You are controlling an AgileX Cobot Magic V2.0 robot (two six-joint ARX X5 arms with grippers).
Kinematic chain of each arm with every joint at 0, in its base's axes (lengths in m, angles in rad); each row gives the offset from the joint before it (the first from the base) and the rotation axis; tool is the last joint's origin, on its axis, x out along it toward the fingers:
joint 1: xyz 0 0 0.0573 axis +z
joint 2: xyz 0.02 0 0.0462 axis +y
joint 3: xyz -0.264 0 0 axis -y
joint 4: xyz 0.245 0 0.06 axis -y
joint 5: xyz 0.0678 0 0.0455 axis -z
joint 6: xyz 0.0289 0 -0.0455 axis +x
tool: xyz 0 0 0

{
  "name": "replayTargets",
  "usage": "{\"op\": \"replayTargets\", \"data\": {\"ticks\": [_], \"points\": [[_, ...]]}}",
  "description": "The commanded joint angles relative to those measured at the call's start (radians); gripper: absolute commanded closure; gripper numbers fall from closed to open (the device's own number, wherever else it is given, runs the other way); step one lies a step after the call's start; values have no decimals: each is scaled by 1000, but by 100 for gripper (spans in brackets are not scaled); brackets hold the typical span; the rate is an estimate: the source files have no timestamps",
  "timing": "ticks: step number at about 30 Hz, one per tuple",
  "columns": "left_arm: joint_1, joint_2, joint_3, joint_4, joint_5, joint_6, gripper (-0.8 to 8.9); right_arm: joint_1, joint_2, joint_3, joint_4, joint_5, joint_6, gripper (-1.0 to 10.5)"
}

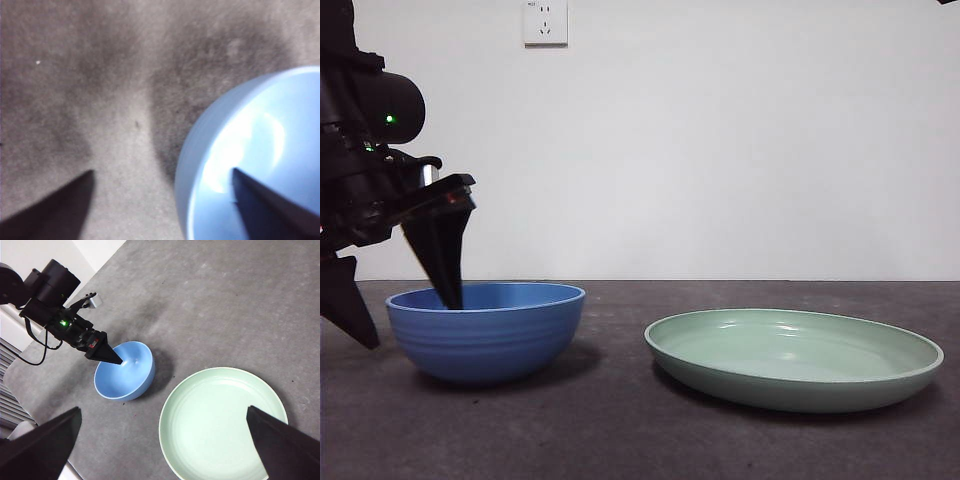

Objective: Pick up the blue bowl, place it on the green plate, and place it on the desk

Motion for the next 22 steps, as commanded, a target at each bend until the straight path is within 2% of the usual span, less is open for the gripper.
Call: {"op": "replayTargets", "data": {"ticks": [1, 4, 8, 13, 22], "points": [[-3, 21, 21, 7, -2, 16, 593, 4, 4, 18, 11, -3, -4, 347], [-3, 22, 21, 7, -2, 25, 700, 4, 4, 18, 11, -3, -4, 347], [-3, 22, 21, 14, -3, 27, 717, 4, 4, 18, 11, -3, -4, 347], [-3, 22, 29, 24, -3, 26, 797, 4, 4, 18, 11, -3, -8, 347], [-50, 22, 163, -30, -4, -32, 797, 3, -7, 18, -35, -2, -8, 347]]}}
